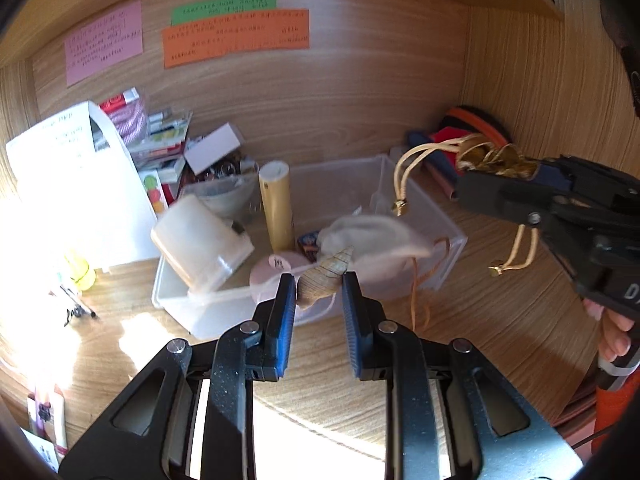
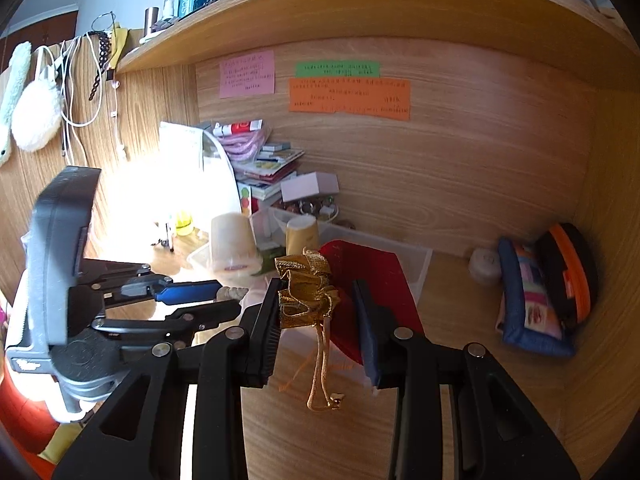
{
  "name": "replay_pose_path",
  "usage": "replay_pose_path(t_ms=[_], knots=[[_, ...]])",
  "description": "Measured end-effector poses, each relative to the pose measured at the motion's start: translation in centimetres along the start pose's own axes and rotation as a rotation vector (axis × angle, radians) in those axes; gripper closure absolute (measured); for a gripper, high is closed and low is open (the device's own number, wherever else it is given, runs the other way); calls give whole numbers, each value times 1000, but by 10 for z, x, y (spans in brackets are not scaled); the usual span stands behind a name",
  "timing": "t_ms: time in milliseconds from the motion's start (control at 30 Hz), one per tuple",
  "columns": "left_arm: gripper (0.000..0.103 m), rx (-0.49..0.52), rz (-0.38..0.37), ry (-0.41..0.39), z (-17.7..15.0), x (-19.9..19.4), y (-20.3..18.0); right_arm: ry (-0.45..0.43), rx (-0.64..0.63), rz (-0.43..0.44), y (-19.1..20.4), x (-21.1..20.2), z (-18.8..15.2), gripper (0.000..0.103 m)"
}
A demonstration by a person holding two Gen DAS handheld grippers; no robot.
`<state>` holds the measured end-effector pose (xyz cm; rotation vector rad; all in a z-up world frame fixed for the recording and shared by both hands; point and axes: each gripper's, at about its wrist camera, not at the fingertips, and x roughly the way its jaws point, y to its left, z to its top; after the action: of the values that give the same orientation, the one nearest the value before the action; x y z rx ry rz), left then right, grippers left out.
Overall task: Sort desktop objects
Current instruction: 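Lower seashell into bin with left tool while right tool lowers red pouch into bin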
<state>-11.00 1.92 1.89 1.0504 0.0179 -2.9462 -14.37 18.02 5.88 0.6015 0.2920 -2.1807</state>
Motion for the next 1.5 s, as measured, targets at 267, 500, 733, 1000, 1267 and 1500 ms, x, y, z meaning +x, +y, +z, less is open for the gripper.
replay_pose_path(t_ms=[267,500,733,1000,1267,1500], knots=[[81,-23,-78,11,25,14,6,4,24,-4,-13,24,16,72],[81,-18,-107,76,40,53,-1,64,49,-13,-29,58,19,72],[81,-13,-99,127,49,91,-6,156,79,-15,-46,101,14,72],[81,-40,-110,151,44,111,-2,147,137,-20,-57,121,3,69],[71,-21,-85,128,42,107,-1,126,129,-8,-59,121,-1,66],[63,2,-56,102,40,104,-8,111,148,8,-63,116,-1,56]])
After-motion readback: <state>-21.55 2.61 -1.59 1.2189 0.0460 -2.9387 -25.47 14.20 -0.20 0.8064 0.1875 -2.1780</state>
